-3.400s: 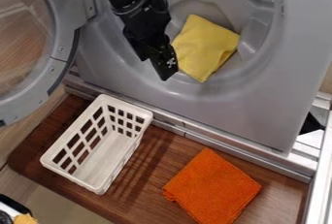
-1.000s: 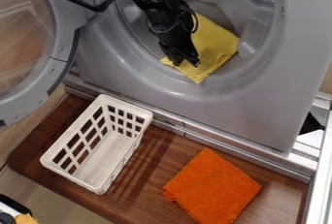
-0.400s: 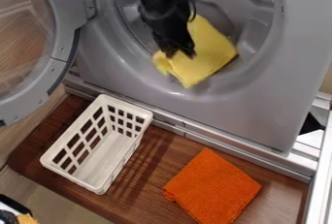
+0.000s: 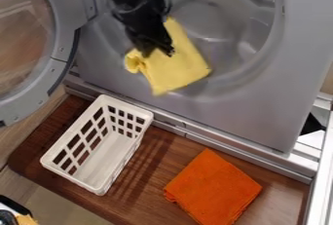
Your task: Take the yellow cloth out of the washing machine and put it in the white basket
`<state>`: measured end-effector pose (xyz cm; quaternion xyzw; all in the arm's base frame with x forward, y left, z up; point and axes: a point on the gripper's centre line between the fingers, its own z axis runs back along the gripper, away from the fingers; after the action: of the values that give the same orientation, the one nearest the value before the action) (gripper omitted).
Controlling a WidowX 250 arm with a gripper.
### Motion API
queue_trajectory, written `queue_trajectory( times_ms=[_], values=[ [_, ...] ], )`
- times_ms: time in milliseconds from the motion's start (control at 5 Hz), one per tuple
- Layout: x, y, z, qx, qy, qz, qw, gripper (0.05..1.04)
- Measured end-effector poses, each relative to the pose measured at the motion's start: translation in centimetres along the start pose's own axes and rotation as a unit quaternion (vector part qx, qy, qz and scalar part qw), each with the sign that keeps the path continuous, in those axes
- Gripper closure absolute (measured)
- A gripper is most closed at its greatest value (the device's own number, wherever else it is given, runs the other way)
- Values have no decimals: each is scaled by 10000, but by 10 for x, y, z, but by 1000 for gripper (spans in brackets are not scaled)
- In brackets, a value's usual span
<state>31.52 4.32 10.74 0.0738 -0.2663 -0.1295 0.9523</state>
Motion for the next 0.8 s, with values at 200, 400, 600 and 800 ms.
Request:
queue_trajectory(
  times_ms=[200, 400, 600, 800],
  values=[
    [-21, 0, 10, -51, 63, 117, 9999, 1030],
    [-49, 1, 7, -103, 159, 283, 9994, 1030],
    [-73, 7, 2, -99, 215, 633, 9977, 1030],
    [-86, 8, -11, -47, 149, 897, 9958, 1030]
  ],
)
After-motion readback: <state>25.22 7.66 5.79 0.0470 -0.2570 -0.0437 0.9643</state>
